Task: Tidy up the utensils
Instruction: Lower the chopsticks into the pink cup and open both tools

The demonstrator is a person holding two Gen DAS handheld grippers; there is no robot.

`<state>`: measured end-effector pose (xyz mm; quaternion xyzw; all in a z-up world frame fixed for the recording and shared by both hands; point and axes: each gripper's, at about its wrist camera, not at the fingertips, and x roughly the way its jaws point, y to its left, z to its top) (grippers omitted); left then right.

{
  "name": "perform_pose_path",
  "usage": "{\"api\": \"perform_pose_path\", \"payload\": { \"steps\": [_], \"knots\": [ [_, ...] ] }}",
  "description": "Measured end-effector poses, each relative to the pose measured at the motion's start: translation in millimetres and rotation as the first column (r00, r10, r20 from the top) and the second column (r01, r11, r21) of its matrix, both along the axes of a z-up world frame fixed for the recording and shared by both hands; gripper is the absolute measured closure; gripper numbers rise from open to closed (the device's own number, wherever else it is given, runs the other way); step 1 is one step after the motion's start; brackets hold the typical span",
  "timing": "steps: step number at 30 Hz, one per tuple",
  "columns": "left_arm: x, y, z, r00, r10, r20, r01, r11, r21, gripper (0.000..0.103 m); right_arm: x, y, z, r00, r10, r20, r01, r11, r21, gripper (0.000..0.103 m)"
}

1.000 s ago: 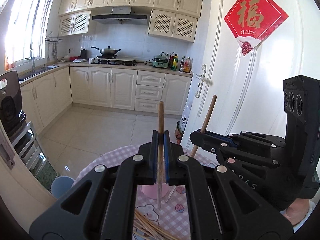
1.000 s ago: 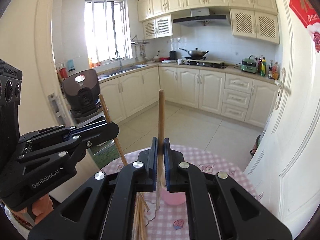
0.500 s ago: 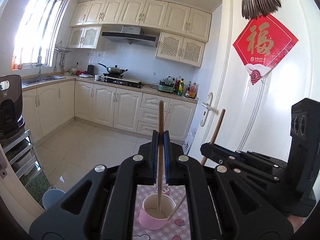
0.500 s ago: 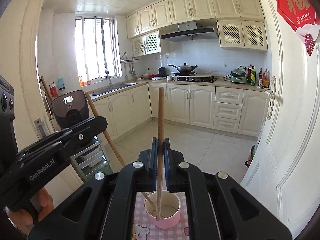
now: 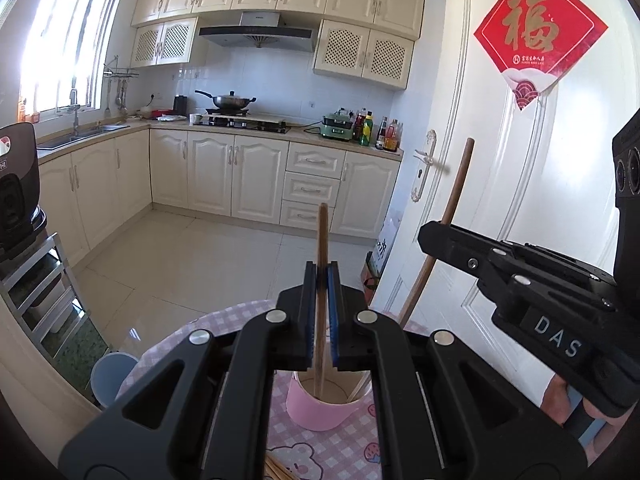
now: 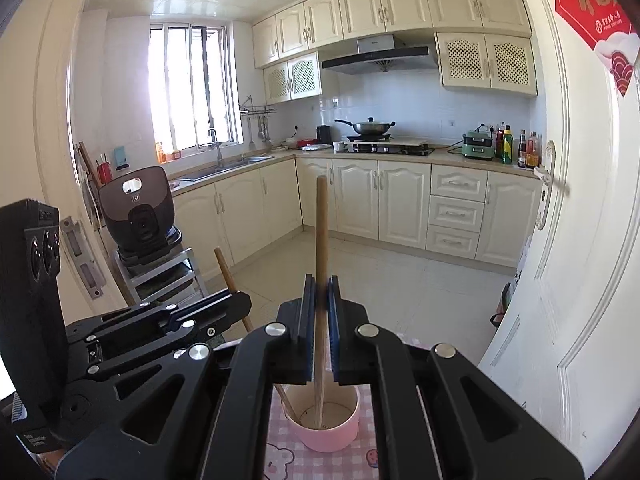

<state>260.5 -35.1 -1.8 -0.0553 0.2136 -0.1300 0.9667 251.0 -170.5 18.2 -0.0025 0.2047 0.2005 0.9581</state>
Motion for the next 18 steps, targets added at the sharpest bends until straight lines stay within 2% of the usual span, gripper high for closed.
{"api": "perform_pose_path", "payload": {
  "steps": [10, 12, 13, 14, 15, 18],
  "knots": [
    [4.8, -0.9, -15.8, 0.997, 0.0, -0.077, 0.001, 1.0, 0.015, 0.096, 3.9, -1.8, -34.2, 0.995, -0.002, -0.095, 0.002, 1.0, -0.008, 0.098],
    [3.7, -0.1, -17.2, 0.996, 0.004, -0.089, -0.002, 1.0, 0.023, 0.087, 3.9, -2.6, -39.1, 0.994, -0.002, -0.11, 0.002, 1.0, -0.006, 0.098],
    [2.0, 0.9, -17.9, 0.996, 0.006, -0.088, -0.004, 1.0, 0.026, 0.071, 4.2, -3.5, -41.3, 0.993, -0.003, -0.119, 0.002, 1.0, -0.005, 0.098],
    [-1.0, 1.5, -17.5, 0.997, 0.015, -0.075, -0.013, 0.999, 0.031, 0.047, 4.5, -4.1, -43.6, 0.992, -0.002, -0.125, 0.002, 1.0, -0.003, 0.098],
    [-5.1, 2.5, -16.5, 0.998, 0.031, -0.051, -0.03, 0.999, 0.036, 0.042, 4.1, -4.4, -45.1, 0.992, -0.002, -0.13, 0.001, 1.0, -0.002, 0.098],
    [-9.0, 4.3, -14.6, 0.998, 0.035, -0.054, -0.033, 0.999, 0.043, 0.042, 1.3, -5.1, -43.9, 0.992, -0.008, -0.128, 0.008, 1.0, -0.002, 0.097]
  ]
}}
